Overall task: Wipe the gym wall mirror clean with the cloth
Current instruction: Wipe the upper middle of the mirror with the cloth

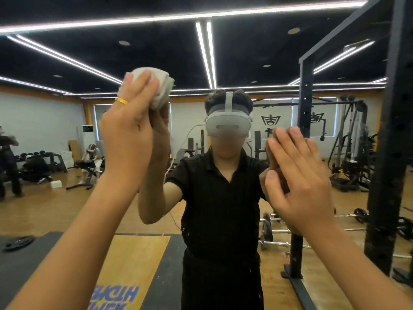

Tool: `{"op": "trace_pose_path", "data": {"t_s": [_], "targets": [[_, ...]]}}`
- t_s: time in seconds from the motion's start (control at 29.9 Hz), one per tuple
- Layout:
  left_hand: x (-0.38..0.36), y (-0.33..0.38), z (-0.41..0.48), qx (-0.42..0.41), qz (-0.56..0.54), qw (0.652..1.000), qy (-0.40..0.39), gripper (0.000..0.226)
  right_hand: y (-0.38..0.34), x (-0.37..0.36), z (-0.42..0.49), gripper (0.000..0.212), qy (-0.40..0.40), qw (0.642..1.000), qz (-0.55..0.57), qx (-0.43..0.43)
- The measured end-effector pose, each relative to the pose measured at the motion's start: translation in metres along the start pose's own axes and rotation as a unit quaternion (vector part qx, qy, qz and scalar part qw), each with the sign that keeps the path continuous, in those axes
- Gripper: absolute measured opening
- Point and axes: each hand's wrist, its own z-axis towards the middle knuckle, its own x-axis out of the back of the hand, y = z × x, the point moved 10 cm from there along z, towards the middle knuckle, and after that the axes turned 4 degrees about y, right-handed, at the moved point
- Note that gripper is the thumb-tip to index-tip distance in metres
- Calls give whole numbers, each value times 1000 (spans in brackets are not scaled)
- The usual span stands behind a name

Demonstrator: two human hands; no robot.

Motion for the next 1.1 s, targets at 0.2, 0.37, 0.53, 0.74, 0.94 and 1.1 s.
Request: {"op": "trace_pose_path", "data": {"t_s": [0.2, 0.37, 0.53, 0.74, 0.94, 1.1], "targets": [[-30, 76, -28, 4, -124, 992, -11, 40, 0, 1, -1, 53, 7, 1000, 4, 1], [-44, 102, -39, -66, -109, 988, -93, 48, 0, 2, -1, 52, 9, 1000, 5, 0], [-6, 21, -19, 24, -76, 996, -46, 38, 0, 0, -1, 53, -8, 1000, 9, -7], [5, -9, -17, 108, -88, 990, 39, 38, -1, 0, 0, 54, -5, 1000, -1, -12], [-28, 58, -31, -33, -126, 990, -60, 48, -6, 1, 2, 56, -17, 999, -1, -45], [-18, 33, -28, -38, -87, 992, -78, 47, -73, -18, 2, 55, -33, 998, 41, -18]]}}
